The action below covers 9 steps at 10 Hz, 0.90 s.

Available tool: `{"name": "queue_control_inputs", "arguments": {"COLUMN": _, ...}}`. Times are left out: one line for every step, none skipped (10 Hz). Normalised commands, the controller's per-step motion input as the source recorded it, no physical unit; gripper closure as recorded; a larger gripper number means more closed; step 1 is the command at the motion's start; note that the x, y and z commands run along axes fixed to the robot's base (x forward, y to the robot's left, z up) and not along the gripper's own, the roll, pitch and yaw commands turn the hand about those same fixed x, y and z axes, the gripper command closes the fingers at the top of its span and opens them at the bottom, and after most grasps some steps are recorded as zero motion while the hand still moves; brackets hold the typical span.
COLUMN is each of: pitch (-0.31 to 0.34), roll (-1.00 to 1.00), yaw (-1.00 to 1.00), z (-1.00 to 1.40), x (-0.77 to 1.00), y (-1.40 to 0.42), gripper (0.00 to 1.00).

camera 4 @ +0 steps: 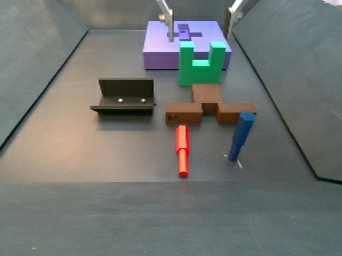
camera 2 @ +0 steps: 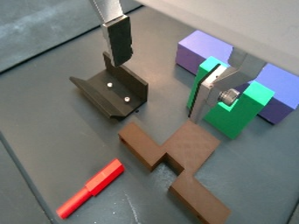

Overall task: Pick up the green object. Move up. Move to above the board. Insert the green object.
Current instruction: Pick up the green object.

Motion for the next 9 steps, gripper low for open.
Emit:
{"name": "queue_control_inputs", "arguments": {"pitch": -0.023, "roll": 0.0, "yaw": 0.09, "z": -0.12, "x": 0.3, "y": -0.46, "gripper": 0.0}}
{"name": "queue_control_inputs", "arguments": {"pitch": 0.0, "roll": 0.09, "yaw": 0.18, "z": 0.0, "x": 0.41, "y": -0.71, "gripper": 0.0}}
{"name": "queue_control_inputs", "arguments": {"pitch": 0.0, "roll": 0.14, "yaw": 0.15, "z": 0.15, "x": 0.33, "y": -0.74, "gripper": 0.0}}
{"name": "queue_control_inputs", "arguments": {"pitch": 0.0, "roll": 0.13, "yaw": 0.07, "z": 0.07, "x": 0.37, "y": -0.81, "gripper": 0.0}}
{"name": "queue_control_inputs", "arguments": {"pitch": 0.0, "roll": 0.16, "yaw": 0.0, "z": -0.13, "x": 0.48, "y": -0.85, "gripper": 0.0}}
{"name": "queue_control_inputs", "arguments": {"pitch": -0.069, "roll": 0.1, "yaw": 0.0, "z": -0.29, "x": 0.28, "y": -0.67, "gripper": 0.0}}
{"name": "queue_control_inputs", "arguments": {"pitch": -0.077, "roll": 0.07, "yaw": 0.0, "z": -0.31, "x": 0.23, "y": -0.59, "gripper": 0.0}}
{"name": "queue_control_inputs", "arguments": {"pitch": -0.079, "roll": 0.05, "yaw": 0.0, "z": -0.33, "x": 0.12, "y": -0.47, "gripper": 0.0}}
{"name": "queue_control_inputs", "arguments": {"pitch": -0.091, "roll": 0.01, "yaw": 0.0, "z": -0.31, "x": 0.0, "y": -0.35, "gripper": 0.0}}
